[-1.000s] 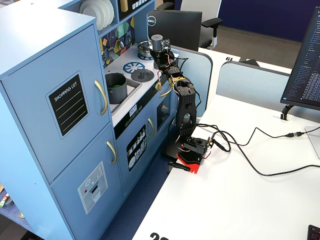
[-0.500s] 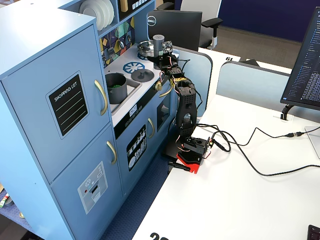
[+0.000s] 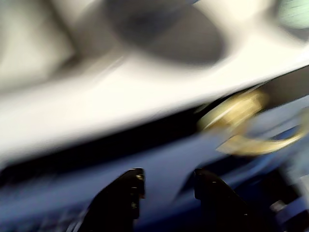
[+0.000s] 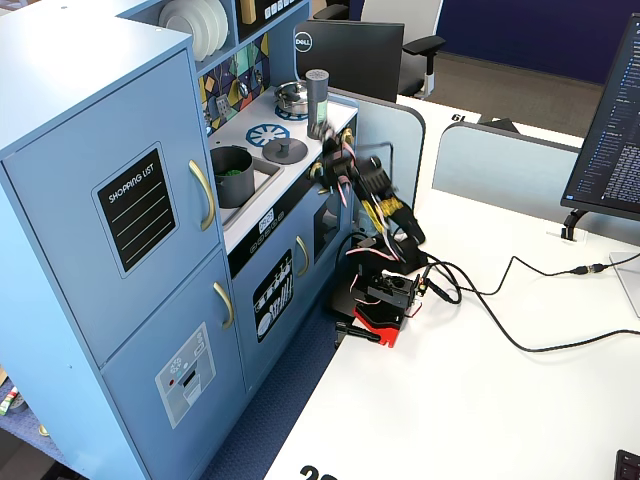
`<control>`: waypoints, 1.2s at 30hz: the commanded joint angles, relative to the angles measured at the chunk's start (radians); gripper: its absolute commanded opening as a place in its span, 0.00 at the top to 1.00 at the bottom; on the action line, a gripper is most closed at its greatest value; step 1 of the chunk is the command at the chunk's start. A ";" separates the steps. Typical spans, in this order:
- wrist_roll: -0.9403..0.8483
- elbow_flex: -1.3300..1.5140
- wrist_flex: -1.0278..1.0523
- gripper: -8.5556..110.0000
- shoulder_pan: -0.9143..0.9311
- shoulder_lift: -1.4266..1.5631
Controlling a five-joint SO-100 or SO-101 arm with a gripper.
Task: Put salt in the gray recipient
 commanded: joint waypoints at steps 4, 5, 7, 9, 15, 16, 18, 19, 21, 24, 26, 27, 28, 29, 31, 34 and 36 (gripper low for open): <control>-0.008 0.316 0.232 0.93 -0.433 0.302; 0.009 0.379 0.190 0.93 -0.439 0.325; 0.031 0.506 0.094 0.93 -0.440 0.364; 0.040 0.630 -0.018 0.93 -0.431 0.374; 0.103 0.922 -0.287 0.93 -0.425 0.382; 0.103 0.946 -0.291 0.93 -0.422 0.382; 0.163 0.946 -0.258 0.93 -0.433 0.376; 0.196 0.946 -0.244 0.93 -0.434 0.383; 0.224 0.946 -0.207 0.93 -0.423 0.383; 0.152 0.946 -0.100 0.93 -0.397 0.383; 0.114 0.948 -0.012 0.93 -0.399 0.383; 0.100 0.948 0.015 0.93 -0.402 0.383; 0.118 0.948 0.014 0.93 -0.400 0.383; 0.121 0.948 0.014 0.93 -0.390 0.383; 0.100 0.948 0.015 0.92 -0.387 0.383; 0.103 0.948 0.015 0.92 -0.387 0.383; 0.103 0.948 0.015 0.91 -0.387 0.383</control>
